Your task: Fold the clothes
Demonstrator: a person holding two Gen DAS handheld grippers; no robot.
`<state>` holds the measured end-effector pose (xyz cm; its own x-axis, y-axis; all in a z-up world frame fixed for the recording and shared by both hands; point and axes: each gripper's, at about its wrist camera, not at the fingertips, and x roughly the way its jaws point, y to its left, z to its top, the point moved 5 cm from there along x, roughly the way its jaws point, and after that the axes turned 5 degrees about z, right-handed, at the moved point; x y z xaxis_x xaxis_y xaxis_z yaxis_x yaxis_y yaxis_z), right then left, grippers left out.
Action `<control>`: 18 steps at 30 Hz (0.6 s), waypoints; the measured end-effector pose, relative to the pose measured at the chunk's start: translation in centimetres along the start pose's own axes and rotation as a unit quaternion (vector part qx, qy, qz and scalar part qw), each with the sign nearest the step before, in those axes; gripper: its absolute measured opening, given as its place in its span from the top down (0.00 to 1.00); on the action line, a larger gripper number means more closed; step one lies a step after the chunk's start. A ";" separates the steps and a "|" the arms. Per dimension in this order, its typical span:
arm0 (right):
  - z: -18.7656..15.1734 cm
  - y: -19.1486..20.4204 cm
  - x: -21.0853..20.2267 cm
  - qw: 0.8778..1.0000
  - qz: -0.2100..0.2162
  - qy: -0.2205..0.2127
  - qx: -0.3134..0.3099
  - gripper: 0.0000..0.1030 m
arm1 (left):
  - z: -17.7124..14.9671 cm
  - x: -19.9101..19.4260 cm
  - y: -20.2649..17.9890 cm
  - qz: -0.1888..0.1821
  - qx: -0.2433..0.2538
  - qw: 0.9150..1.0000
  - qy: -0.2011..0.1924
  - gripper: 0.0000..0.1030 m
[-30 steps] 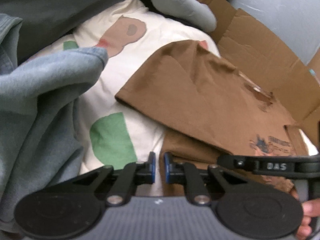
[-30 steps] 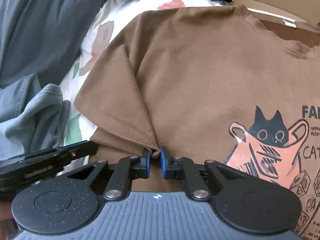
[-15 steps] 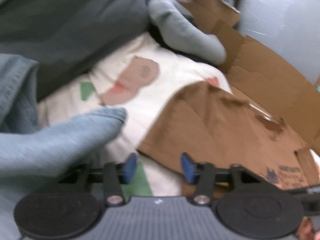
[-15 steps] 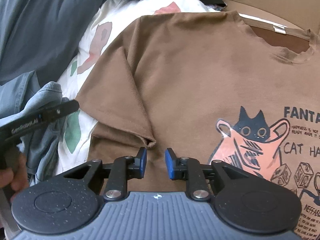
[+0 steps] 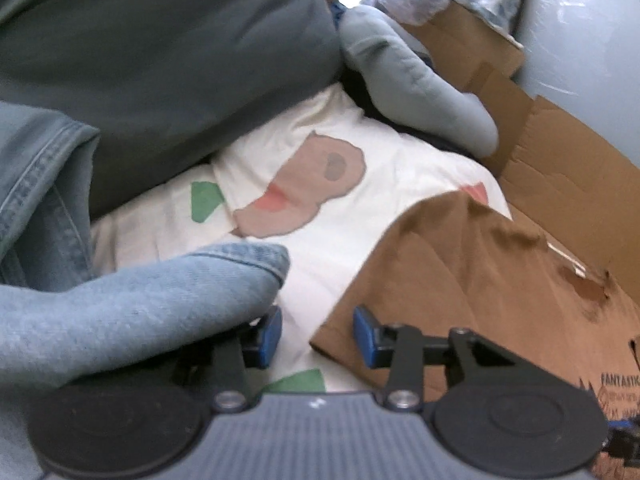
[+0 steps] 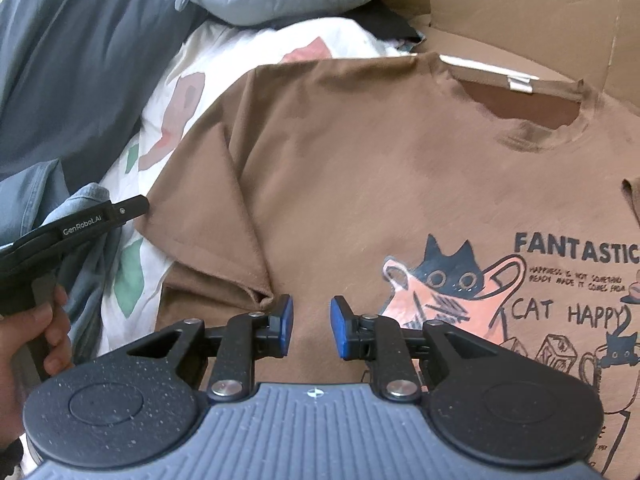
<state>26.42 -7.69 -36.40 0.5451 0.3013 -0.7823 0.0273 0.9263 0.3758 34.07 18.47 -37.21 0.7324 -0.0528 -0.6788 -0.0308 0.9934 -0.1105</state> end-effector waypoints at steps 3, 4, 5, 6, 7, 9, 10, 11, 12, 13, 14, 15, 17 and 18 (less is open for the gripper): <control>0.0 -0.1 -0.2 1.000 -0.004 -0.007 0.002 0.74 | -0.4 0.7 0.3 0.007 -0.004 1.000 0.008 0.70; 0.0 -0.1 -0.2 1.000 -0.005 -0.008 0.003 0.74 | -0.6 1.0 0.3 0.006 -0.001 1.000 0.013 0.70; -0.1 -0.2 -0.2 1.000 -0.007 -0.009 0.005 0.74 | -0.8 1.2 0.2 0.005 0.004 1.000 0.015 0.70; -0.1 -0.3 -0.2 1.000 -0.009 -0.011 0.006 0.74 | -1.1 1.3 0.1 0.006 0.009 1.000 0.014 0.70; -0.2 -0.3 -0.1 1.000 -0.009 -0.011 0.007 0.74 | -1.3 1.4 0.0 0.007 0.015 1.000 0.012 0.70; -0.3 -0.2 0.0 1.000 -0.009 -0.011 0.009 0.74 | -1.5 1.6 -0.3 0.011 0.024 1.000 0.010 0.70; -0.4 -0.2 0.0 1.000 -0.009 -0.012 0.010 0.74 | -1.6 1.6 -0.5 0.014 0.029 0.999 0.010 0.70; -0.4 -0.1 0.1 1.000 -0.008 -0.013 0.010 0.74 | -1.7 1.6 -0.7 0.015 0.033 0.999 0.010 0.70; -0.4 0.0 0.0 1.000 -0.007 -0.015 0.009 0.74 | -1.7 1.6 -0.8 0.014 0.036 0.999 0.011 0.70; -0.3 0.1 0.0 1.000 -0.004 -0.018 0.008 0.74 | -1.7 1.6 -0.9 0.012 0.038 0.999 0.013 0.70; -0.2 0.3 0.0 1.000 -0.001 -0.021 0.007 0.74 | -1.7 1.5 -1.0 0.010 0.042 0.999 0.014 0.71; -0.1 0.5 -0.1 1.000 0.001 -0.024 0.006 0.74 | -1.8 1.5 -1.1 0.006 0.046 0.999 0.014 0.77; 0.2 0.8 -0.2 1.000 0.002 -0.031 0.004 0.74 | -1.7 1.3 -1.3 0.002 0.054 0.998 0.014 0.89; 0.3 1.0 -0.2 0.999 0.004 -0.034 0.003 0.74 | -1.6 1.1 -1.4 -0.001 0.054 0.998 0.015 0.97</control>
<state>26.61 -6.94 -35.72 0.6009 0.2926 -0.7438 0.0269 0.9227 0.3846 33.83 16.89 -39.00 0.7114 -0.0557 -0.7005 0.0450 0.9984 -0.0336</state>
